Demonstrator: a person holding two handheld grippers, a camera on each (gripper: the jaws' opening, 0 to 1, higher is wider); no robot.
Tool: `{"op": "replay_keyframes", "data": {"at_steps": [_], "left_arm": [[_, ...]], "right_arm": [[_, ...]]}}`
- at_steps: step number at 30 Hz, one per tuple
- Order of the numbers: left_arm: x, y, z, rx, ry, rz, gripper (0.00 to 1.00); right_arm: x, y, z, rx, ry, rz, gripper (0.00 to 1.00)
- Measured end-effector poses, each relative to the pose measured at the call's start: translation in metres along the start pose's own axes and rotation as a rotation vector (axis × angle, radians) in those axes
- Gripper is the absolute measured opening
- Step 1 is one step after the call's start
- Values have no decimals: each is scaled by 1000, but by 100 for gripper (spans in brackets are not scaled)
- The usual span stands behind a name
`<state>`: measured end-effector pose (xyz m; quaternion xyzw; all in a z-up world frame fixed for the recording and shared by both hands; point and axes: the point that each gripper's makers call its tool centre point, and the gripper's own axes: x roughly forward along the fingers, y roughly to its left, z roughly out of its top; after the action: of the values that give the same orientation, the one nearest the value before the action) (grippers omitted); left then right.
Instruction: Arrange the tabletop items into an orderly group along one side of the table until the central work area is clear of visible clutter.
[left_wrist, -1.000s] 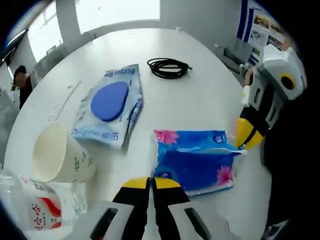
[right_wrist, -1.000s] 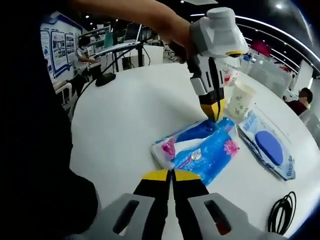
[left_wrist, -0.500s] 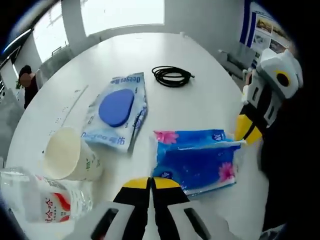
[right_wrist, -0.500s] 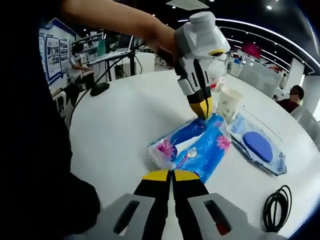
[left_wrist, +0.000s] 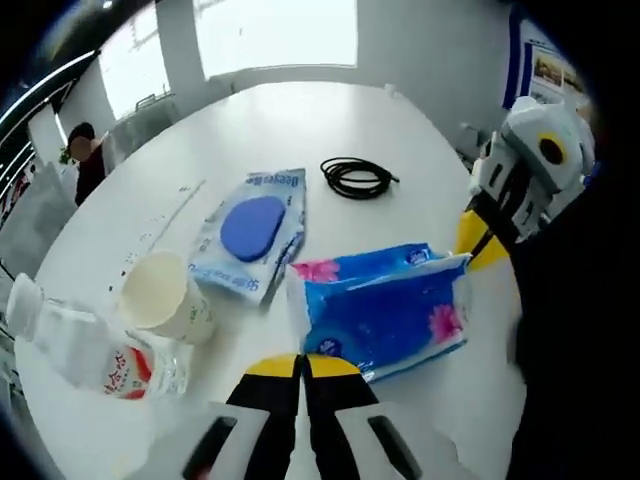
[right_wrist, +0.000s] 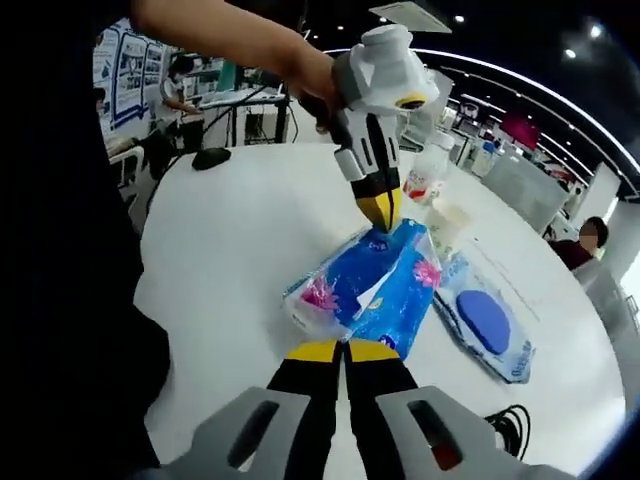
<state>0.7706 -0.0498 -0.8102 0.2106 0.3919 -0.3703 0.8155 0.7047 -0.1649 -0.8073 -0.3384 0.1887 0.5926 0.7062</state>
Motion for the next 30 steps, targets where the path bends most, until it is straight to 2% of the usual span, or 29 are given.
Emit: {"op": "replay_keyframes", "data": {"at_steps": [2, 4, 8, 15, 25, 29, 30], "left_arm": [[-2, -2, -2, -20, -1, 11, 0], [-5, -3, -6, -58, -12, 28, 0], [-12, -10, -14, -180, -37, 65, 0], [-17, -30, -34, -275, -35, 120, 0], [-10, -61, -62, -422, -27, 191, 0], [-8, -64, -68, -450, -32, 207, 0], [-10, -67, -64, -459, -33, 211, 0]], "right_arm": [[-2, -4, -1, -25, 3, 12, 0], [-5, -11, -3, -86, 10, 20, 0], [-5, -15, -7, -190, 30, 74, 0], [2, -18, -13, -304, 34, 135, 0], [13, -5, -27, -417, 47, 224, 0], [17, 0, -34, -444, 58, 242, 0], [18, 1, -35, -446, 59, 244, 0]]}}
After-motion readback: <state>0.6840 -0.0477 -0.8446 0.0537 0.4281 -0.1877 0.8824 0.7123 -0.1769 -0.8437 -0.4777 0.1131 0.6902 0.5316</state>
